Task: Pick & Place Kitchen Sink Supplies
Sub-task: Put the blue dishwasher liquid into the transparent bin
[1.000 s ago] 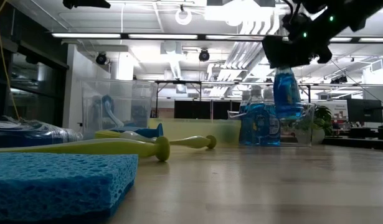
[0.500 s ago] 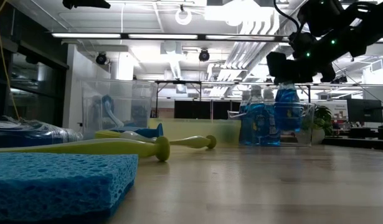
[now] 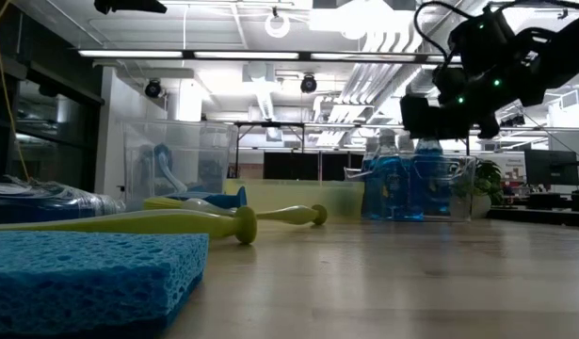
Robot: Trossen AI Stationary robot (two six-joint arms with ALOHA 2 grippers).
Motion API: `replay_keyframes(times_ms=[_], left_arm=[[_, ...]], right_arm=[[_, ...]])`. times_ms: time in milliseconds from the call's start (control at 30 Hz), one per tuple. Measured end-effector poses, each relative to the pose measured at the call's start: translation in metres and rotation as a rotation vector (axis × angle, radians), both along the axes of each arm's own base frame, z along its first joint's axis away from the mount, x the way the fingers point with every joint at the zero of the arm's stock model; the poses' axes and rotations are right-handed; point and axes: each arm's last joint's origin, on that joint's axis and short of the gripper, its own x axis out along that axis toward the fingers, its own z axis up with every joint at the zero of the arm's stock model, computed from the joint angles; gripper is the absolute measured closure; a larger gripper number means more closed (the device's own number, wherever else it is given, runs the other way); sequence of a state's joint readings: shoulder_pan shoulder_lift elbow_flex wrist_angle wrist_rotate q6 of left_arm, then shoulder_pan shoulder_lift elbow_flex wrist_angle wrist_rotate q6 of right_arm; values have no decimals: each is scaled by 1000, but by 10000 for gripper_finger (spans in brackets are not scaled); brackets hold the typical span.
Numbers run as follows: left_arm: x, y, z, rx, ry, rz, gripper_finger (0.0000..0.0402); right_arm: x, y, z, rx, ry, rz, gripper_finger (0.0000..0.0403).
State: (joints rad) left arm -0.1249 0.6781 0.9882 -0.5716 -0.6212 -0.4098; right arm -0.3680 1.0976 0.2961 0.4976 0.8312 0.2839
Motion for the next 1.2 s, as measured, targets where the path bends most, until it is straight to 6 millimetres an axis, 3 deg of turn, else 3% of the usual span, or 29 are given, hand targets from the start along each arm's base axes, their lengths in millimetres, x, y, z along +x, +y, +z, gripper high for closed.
replay_keyframes(times_ms=[333, 800, 1200], left_arm=[[0, 0, 0, -10, -5, 2, 26], [0, 0, 0, -15, -8, 3, 26], [0, 0, 0, -15, -8, 0, 26]], right_arm=[[8, -14, -12, 11, 4, 33, 274], [6, -22, -14, 7, 18, 29, 272], [7, -21, -16, 39, -3, 69, 216]])
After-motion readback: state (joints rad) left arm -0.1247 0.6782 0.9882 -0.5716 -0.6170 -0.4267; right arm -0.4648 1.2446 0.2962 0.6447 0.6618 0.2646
